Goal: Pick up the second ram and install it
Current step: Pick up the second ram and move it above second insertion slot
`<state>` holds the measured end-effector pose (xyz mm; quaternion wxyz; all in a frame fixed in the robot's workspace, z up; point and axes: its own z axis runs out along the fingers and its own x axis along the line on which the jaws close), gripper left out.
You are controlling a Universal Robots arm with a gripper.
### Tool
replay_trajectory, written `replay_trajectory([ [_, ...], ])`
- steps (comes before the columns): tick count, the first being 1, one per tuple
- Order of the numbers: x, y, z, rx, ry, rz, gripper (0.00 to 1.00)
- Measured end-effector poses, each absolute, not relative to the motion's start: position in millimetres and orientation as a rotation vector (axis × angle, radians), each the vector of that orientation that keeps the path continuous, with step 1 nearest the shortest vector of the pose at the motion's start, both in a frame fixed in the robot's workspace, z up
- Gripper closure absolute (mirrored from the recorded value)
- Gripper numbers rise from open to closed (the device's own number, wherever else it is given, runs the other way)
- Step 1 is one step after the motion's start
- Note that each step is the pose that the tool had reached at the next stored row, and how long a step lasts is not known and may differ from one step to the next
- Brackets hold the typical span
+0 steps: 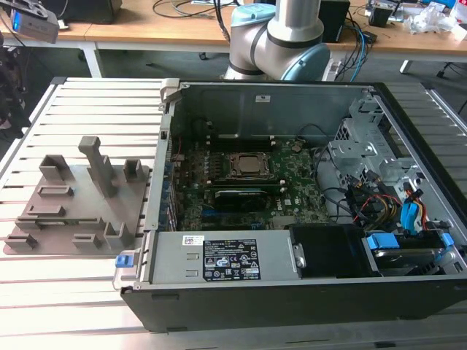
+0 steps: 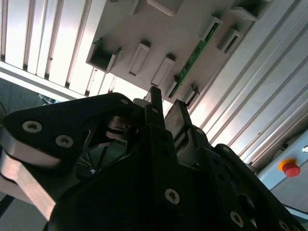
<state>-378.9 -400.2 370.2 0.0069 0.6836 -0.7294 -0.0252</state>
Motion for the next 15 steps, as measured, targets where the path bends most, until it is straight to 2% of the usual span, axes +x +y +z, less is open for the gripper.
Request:
replay_trajectory([
  [15,-378.9,-402.2,356.1,2.138,-2.281,-0.079,0.7],
])
